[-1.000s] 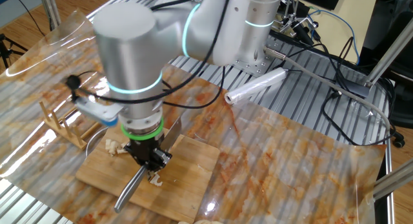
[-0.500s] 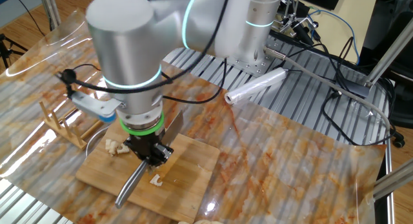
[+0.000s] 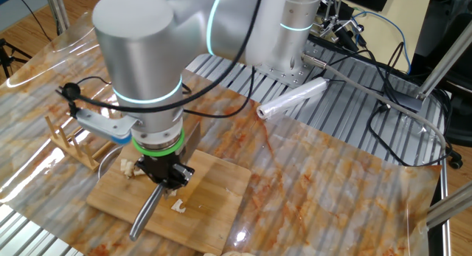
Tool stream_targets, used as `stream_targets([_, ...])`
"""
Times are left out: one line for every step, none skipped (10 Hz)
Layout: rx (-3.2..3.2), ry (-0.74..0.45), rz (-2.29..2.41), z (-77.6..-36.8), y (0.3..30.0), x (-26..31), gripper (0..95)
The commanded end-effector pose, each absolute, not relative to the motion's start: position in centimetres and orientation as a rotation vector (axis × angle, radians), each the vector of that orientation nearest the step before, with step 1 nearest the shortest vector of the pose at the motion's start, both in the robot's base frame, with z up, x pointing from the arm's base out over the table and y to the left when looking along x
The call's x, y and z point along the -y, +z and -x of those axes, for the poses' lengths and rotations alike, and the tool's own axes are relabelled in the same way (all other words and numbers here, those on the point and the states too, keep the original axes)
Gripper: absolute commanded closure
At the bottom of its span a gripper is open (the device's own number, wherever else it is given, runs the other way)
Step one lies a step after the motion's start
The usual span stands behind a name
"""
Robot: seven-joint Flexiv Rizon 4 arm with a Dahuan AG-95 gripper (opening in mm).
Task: Slice the lotus root
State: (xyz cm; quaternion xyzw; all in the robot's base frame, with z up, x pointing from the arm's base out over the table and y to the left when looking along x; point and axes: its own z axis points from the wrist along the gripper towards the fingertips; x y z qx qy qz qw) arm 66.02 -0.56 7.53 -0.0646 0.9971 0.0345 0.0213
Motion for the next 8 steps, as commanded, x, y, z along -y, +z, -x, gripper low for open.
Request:
stream_targets([-3.096,0.110,0.226,-66.52,7.76,0.98,95.0])
stream_targets([-3.095,0.114,0.228,-66.53,7.70,1.10,95.0])
stream_targets([-3.095,0.113,0.228,-66.53,7.69,1.12,95.0])
stream_targets([-3.094,0.114,0.231,-66.55,7.65,1.16,95.0])
stream_targets([-3.094,0.114,0.232,-66.56,7.57,1.22,95.0])
stream_targets([-3.094,0.114,0.236,-66.58,7.50,1.26,95.0])
stream_targets([-3.093,0.114,0.240,-66.58,7.42,1.33,95.0])
stream_targets([-3.092,0.114,0.241,-66.57,7.23,1.39,95.0])
